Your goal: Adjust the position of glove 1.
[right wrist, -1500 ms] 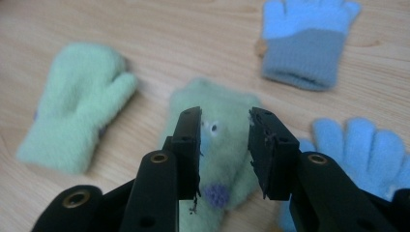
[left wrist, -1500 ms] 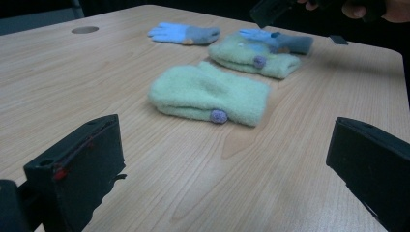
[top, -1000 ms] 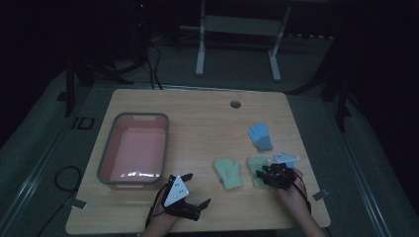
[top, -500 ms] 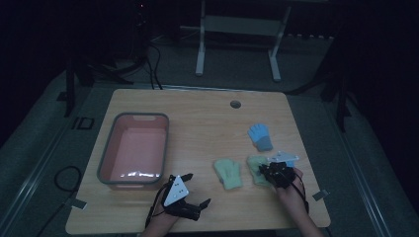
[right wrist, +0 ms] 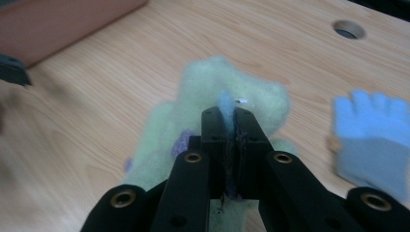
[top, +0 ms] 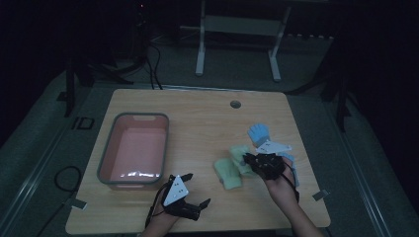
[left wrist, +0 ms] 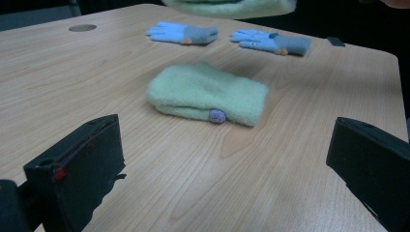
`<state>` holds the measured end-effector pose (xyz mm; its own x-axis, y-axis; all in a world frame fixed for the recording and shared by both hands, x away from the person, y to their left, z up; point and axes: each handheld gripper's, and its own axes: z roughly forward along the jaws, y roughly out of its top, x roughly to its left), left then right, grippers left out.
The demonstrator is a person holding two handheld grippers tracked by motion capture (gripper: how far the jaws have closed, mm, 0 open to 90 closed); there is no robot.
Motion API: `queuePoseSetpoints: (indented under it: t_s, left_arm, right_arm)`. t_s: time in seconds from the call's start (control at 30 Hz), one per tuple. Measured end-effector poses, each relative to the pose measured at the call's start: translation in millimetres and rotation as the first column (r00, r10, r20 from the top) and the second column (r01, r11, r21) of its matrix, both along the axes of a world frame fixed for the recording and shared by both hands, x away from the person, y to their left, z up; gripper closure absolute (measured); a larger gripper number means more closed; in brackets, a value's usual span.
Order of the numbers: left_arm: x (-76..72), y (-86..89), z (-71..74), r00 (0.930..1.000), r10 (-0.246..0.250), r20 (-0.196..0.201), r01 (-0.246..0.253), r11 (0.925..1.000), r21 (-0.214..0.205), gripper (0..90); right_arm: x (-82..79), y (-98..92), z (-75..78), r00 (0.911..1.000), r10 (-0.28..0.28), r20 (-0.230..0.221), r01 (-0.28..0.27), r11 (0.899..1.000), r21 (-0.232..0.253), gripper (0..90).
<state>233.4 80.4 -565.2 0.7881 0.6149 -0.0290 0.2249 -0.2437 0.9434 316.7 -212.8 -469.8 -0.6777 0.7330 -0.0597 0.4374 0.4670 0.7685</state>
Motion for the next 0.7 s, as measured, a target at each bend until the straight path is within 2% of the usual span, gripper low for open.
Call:
queuePoseSetpoints:
  t_s: [0.17, 0.4, 0.7]
  left_arm:
    - [-0.1, 0.0, 0.0, 1.0000, -0.001, 0.001, 0.001, 1.0000, -0.001, 0.0]
    - [0.0, 0.1, 0.0, 1.0000, 0.010, 0.002, -0.010, 0.9999, 0.003, 0.0]
    - [0.0, 1.0, -0.2, 1.0000, 0.006, 0.007, -0.006, 1.0000, -0.006, 0.0]
  right_arm:
    - [-2.1, 14.4, -3.9, 0.9994, 0.034, -0.006, -0.034, 0.999, 0.000, 84.9]
    - [-5.8, 29.2, -20.6, 0.9962, 0.076, -0.042, -0.077, 0.997, -0.013, 84.9]
    - [-3.9, 34.1, -40.7, 0.9941, 0.078, -0.075, -0.081, 0.996, -0.046, 84.7]
